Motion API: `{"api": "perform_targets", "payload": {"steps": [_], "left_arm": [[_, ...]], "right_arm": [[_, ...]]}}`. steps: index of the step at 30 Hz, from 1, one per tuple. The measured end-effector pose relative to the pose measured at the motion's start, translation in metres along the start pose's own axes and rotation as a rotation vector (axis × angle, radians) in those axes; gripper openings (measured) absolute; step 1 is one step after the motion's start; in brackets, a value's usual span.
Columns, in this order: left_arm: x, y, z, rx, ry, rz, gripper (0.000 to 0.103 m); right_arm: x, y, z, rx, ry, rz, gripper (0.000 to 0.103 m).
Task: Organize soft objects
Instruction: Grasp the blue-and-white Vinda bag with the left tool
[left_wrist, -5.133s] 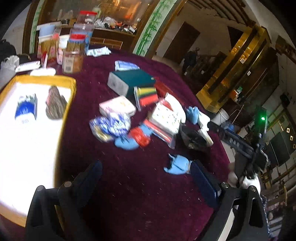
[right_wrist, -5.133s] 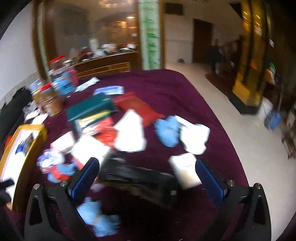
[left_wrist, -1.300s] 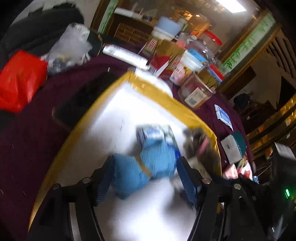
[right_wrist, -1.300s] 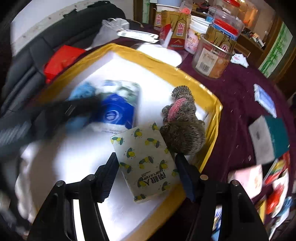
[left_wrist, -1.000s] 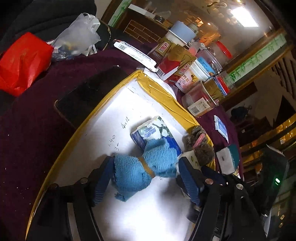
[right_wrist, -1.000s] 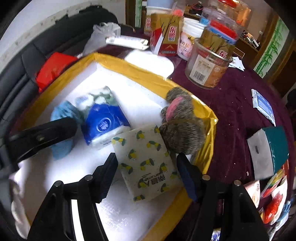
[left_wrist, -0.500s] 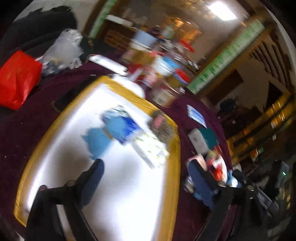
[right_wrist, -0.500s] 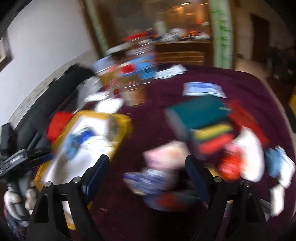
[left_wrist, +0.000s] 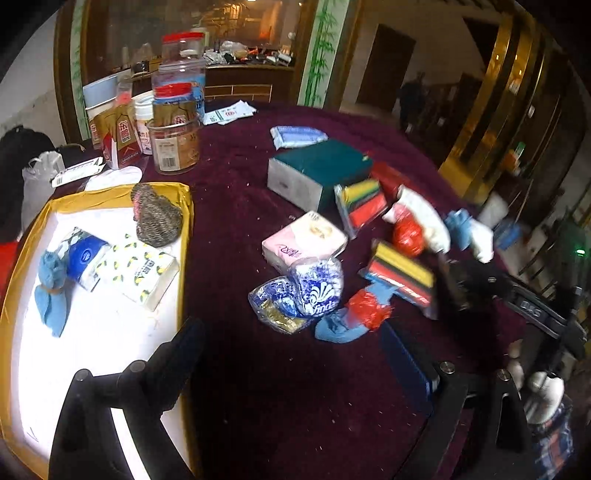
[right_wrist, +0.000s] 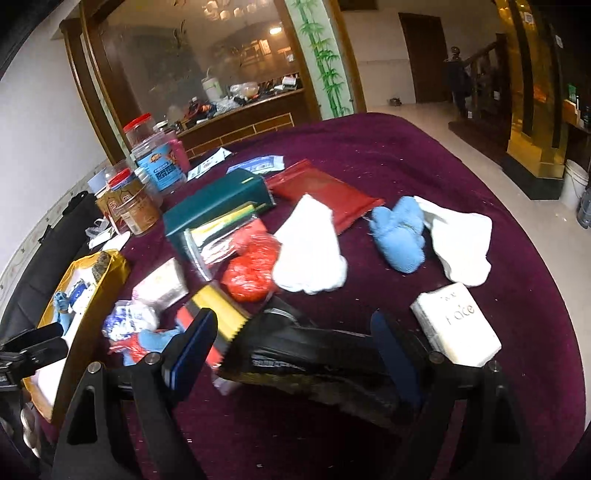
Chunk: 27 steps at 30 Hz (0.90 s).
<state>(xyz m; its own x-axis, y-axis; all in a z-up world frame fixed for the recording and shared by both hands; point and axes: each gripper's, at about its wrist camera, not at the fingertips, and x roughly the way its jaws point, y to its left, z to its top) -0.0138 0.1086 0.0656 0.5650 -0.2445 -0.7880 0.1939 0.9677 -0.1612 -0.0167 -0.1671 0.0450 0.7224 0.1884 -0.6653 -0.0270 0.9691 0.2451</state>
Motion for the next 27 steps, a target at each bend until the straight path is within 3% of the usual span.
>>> {"api": "perform_targets", "payload": {"steps": [10,11,12,15,17,19,23,25,27], "left_arm": [[0.059,0.003,0.013,-0.030,0.078,0.085,0.096],[0.066,-0.001,0.011,-0.008,0.097,0.083,0.088],[0.072,-0.006,0.009,0.020,0.124,0.068,0.067],[0.067,-0.018,0.000,0.051,0.145,0.030,0.062],[0.055,-0.028,-0.007,0.078,0.149,-0.035,0.061],[0.039,-0.037,-0.015,0.118,0.137,-0.053,0.061],[0.024,-0.045,-0.021,0.196,0.084,0.014,0.064],[0.032,-0.048,-0.019,0.238,0.075,0.077,0.064],[0.042,-0.049,-0.015,0.255,0.074,0.094,0.065]], "right_arm": [[0.001,0.006,-0.008,-0.063,-0.008,0.002,0.084],[0.001,0.007,-0.008,-0.070,-0.007,0.002,0.084],[0.001,0.009,-0.009,-0.079,-0.005,0.001,0.084],[0.001,0.011,-0.009,-0.095,-0.003,0.000,0.084],[0.001,0.011,-0.010,-0.099,0.000,0.002,0.084],[0.001,0.010,-0.010,-0.098,0.004,0.006,0.084],[0.003,0.009,-0.009,-0.097,0.013,0.015,0.085],[0.004,0.009,-0.009,-0.099,0.020,0.017,0.085],[0.004,0.009,-0.009,-0.098,0.020,0.018,0.085]]}}
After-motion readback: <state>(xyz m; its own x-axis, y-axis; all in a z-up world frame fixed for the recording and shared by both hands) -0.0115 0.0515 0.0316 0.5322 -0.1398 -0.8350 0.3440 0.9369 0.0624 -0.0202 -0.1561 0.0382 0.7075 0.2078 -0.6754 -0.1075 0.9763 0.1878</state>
